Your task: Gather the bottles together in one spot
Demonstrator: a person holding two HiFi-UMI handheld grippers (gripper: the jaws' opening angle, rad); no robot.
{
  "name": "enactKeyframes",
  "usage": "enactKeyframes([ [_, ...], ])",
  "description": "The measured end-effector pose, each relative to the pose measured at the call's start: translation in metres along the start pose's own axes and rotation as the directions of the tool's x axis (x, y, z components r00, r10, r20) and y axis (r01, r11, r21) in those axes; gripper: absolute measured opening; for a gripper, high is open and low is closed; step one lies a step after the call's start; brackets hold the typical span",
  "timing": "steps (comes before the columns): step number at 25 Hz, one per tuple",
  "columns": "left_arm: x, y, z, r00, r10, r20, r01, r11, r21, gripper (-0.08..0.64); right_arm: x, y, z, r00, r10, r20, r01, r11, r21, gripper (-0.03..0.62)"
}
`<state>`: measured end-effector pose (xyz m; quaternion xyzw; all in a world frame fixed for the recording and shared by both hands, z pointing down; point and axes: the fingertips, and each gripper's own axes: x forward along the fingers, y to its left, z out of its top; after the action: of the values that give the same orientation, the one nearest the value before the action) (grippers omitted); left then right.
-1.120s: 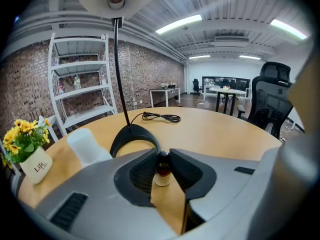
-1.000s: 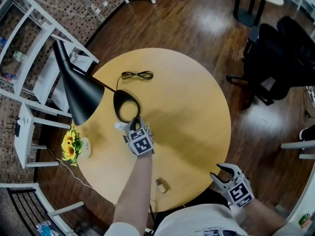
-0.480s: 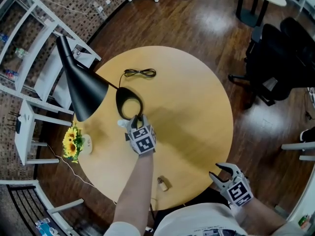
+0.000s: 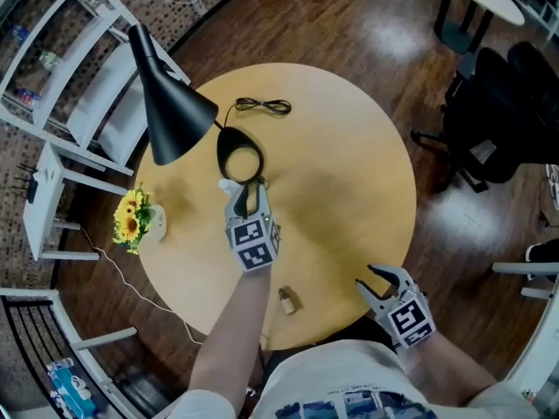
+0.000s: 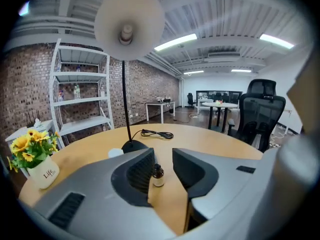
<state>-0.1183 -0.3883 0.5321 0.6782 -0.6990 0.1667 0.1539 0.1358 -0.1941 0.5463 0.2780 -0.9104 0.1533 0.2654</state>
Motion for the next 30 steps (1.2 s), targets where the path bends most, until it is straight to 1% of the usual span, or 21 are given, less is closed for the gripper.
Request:
enactKeyframes([
  [1, -0.016, -0.004, 0.003, 1.000, -0.020, 0.014, 0.020, 1.000, -0.012, 0.113, 0.003, 0.003, 0.006, 1.000, 0.005, 0.010, -0.005, 1.000, -0.015, 0.169],
  [2, -0.033, -0.007, 0.006, 0.999, -0.042, 0.026, 0.043, 0.999, -0.021, 0.114, 0.006, 0.006, 0.013, 1.000, 0.012, 0.019, -0.012, 1.000, -0.028, 0.183],
  [3, -0.051, -0.011, 0.008, 0.997, -0.066, 0.037, 0.067, 0.997, -0.027, 0.114, 0.009, 0.010, 0.019, 0.999, 0.020, 0.026, -0.020, 0.999, -0.034, 0.212],
  [6, -0.109, -0.018, 0.008, 0.989, -0.137, 0.051, 0.138, 0.990, -0.023, 0.114, 0.011, 0.018, 0.045, 0.997, 0.032, 0.064, -0.030, 0.999, -0.033, 0.221],
  [8, -0.151, -0.018, 0.004, 0.983, -0.174, 0.052, 0.176, 0.984, -0.022, 0.114, 0.007, 0.025, 0.064, 0.995, 0.024, 0.095, -0.021, 0.999, -0.037, 0.258],
  [9, -0.172, -0.017, 0.001, 0.980, -0.192, 0.051, 0.193, 0.981, -0.024, 0.114, 0.005, 0.030, 0.073, 0.994, 0.016, 0.109, -0.011, 0.999, -0.044, 0.296],
  [11, -0.215, -0.013, -0.008, 0.972, -0.231, 0.044, 0.233, 0.972, -0.036, 0.114, -0.002, 0.046, 0.086, 0.992, 0.002, 0.128, 0.006, 0.998, -0.058, 0.304],
  [13, -0.257, -0.006, -0.020, 0.964, -0.263, 0.037, 0.265, 0.963, -0.053, 0.115, -0.010, 0.071, 0.091, 0.991, -0.001, 0.137, 0.009, 0.998, -0.059, 0.304],
  [16, -0.316, 0.014, -0.039, 0.961, -0.272, 0.041, 0.275, 0.959, -0.073, 0.115, -0.021, 0.114, 0.091, 0.988, 0.008, 0.153, 0.003, 0.997, -0.072, 0.304],
  [19, -0.368, 0.041, -0.061, 0.966, -0.256, 0.047, 0.259, 0.961, -0.093, 0.120, -0.029, 0.157, 0.087, 0.987, 0.013, 0.163, 0.002, 0.996, -0.089, 0.304],
  [22, -0.415, 0.065, -0.083, 0.969, -0.240, 0.051, 0.244, 0.962, -0.119, 0.135, -0.038, 0.195, 0.075, 0.987, -0.001, 0.160, 0.017, 0.995, -0.098, 0.304],
  [26, -0.466, 0.085, -0.105, 0.969, -0.237, 0.066, 0.244, 0.958, -0.150, 0.137, -0.055, 0.239, 0.057, 0.988, -0.022, 0.150, 0.036, 0.995, -0.097, 0.304],
  [30, -0.504, 0.089, -0.122, 0.961, -0.263, 0.084, 0.273, 0.950, -0.149, 0.137, -0.078, 0.276, 0.038, 0.989, -0.053, 0.137, 0.068, 0.992, -0.104, 0.304],
])
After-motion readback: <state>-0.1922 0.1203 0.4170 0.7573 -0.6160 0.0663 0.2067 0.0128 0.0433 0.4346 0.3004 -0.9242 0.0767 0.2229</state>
